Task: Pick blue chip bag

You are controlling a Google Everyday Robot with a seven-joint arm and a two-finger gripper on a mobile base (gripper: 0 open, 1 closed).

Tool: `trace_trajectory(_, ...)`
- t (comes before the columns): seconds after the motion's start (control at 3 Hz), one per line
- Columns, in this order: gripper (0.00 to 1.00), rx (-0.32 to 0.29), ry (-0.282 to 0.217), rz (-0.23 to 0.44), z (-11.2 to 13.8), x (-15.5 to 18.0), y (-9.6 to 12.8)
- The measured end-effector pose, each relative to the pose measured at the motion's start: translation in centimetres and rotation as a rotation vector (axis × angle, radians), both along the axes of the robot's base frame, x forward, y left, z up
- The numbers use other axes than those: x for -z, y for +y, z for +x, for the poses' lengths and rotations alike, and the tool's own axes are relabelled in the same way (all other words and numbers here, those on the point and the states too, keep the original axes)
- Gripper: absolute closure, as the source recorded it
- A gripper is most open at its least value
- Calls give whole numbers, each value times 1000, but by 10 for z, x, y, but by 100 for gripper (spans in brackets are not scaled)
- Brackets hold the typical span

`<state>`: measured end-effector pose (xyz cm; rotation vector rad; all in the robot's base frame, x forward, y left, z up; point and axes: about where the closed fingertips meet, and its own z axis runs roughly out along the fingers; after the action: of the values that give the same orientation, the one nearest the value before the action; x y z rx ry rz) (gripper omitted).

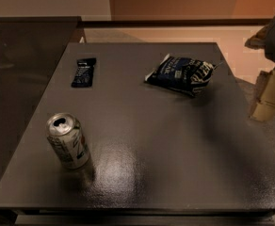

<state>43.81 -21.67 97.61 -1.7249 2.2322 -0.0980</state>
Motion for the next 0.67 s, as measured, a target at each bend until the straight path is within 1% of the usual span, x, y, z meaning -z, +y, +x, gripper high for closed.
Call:
trace_trajectory(0.33, 0, 0, 0, 0, 0, 0, 0)
trace_trajectory(0.67, 0, -11, 15, -5, 18, 10, 9)
